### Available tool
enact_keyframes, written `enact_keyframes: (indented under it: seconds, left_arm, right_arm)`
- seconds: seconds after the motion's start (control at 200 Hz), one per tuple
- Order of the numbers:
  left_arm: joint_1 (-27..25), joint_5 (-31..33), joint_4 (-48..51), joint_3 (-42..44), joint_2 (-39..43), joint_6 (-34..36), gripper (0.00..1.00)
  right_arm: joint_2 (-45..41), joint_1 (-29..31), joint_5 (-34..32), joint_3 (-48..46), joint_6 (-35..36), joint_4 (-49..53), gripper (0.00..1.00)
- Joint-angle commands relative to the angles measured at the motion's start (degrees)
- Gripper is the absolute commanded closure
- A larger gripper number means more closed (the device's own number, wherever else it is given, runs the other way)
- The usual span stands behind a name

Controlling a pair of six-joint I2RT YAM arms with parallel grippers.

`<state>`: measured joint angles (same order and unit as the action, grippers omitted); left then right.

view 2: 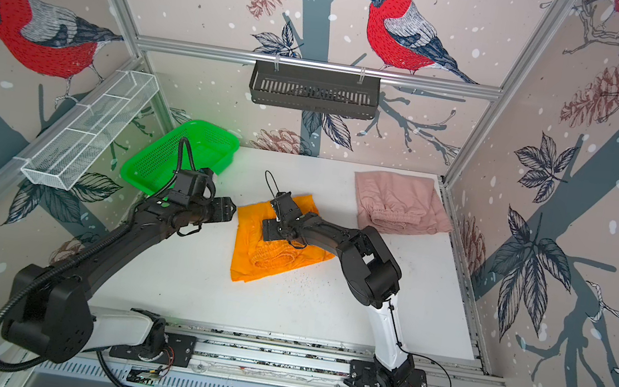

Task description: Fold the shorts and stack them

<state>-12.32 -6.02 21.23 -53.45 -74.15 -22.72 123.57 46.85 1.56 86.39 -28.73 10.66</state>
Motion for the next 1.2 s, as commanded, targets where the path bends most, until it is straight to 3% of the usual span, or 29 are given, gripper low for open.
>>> enact_keyframes:
  seconds: [0.0, 0.22, 0.39, 0.52, 0.695, 0.975, 1.196]
  left_arm:
    - [0.1, -2.7, -1.8, -0.8, -1.3, -0.4, 0.24]
    - [0.1, -3.5, -0.6, -1.4, -3.8, 0.1, 0.19]
    - [0.2, -5.5, -4.0, 1.5, -4.2, -0.7, 0.06]
    - [0.3, -13.5, -13.4, 7.6, -3.1, -2.7, 0.02]
    - [0.3, -14.2, -18.6, 12.5, -2.5, -4.8, 0.02]
    - [0.3, -11.2, -21.2, 17.7, 1.0, -6.9, 0.02]
    - [0.5, -9.2, -19.9, 17.8, 1.6, -6.9, 0.02]
  right_arm:
    - [0.3, 0.1, -0.8, 4.7, -2.3, 1.5, 0.11]
    - [-8.2, -2.8, -5.4, 8.3, 4.3, 9.7, 0.08]
    - [-12.3, -12.1, -11.7, 10.0, 13.7, 17.2, 0.06]
    - [-8.6, -23.1, -15.7, 14.7, 19.4, 22.8, 0.05]
    - [-3.5, -33.5, -15.6, 18.2, 22.6, 18.8, 0.05]
    - [7.1, -43.0, -13.7, 25.9, 24.2, 18.1, 0.05]
    - [9.9, -46.5, -8.2, 23.1, 23.4, 16.7, 0.05]
